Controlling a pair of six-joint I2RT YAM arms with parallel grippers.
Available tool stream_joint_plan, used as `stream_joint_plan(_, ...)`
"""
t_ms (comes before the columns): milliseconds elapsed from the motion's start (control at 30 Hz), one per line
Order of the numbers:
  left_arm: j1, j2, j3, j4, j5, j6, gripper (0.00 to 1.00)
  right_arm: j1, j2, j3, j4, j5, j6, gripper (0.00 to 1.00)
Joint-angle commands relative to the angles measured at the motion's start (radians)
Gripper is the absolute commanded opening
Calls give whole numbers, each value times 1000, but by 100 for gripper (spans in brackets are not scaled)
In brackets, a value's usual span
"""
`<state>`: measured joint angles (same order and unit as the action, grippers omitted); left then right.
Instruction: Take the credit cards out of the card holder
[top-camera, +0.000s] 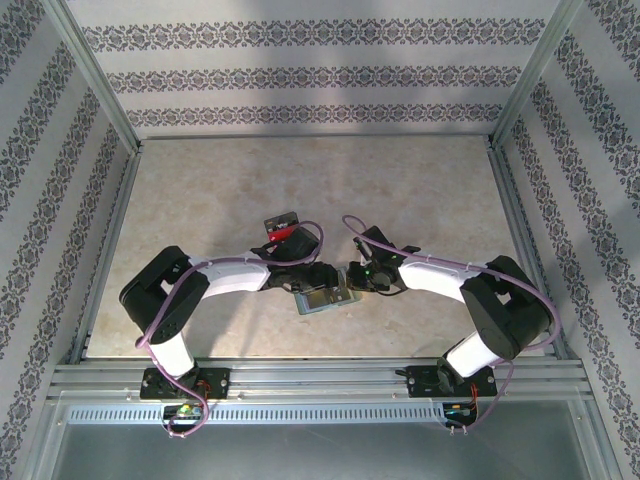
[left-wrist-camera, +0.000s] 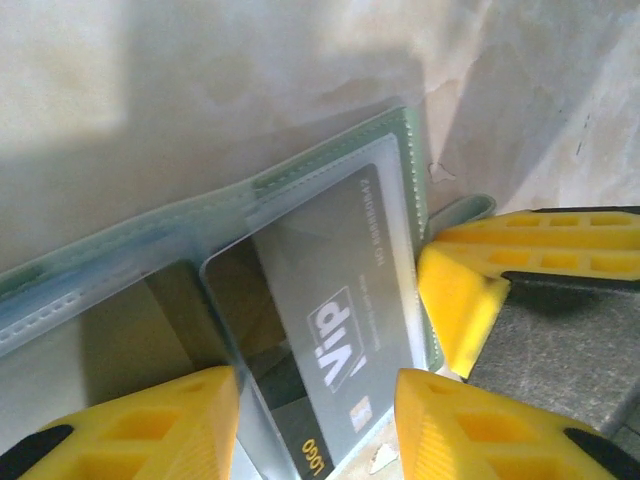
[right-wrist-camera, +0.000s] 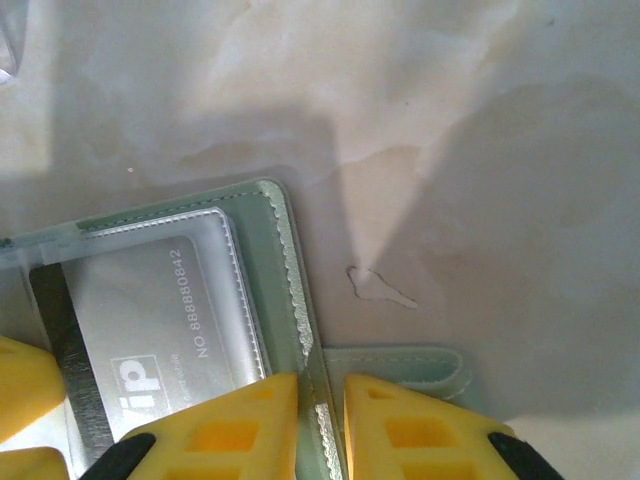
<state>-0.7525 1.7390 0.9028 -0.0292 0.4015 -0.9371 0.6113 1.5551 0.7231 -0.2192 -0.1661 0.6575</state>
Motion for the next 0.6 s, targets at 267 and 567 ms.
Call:
stream_joint_plan(267,19,-5,-28,57,-23,-78,44,17,39,-46,36,-46,38,18)
stream_joint_plan(567,29,-18,-83,149,-59,-172,58,17,45,-56,53,-61,56,18)
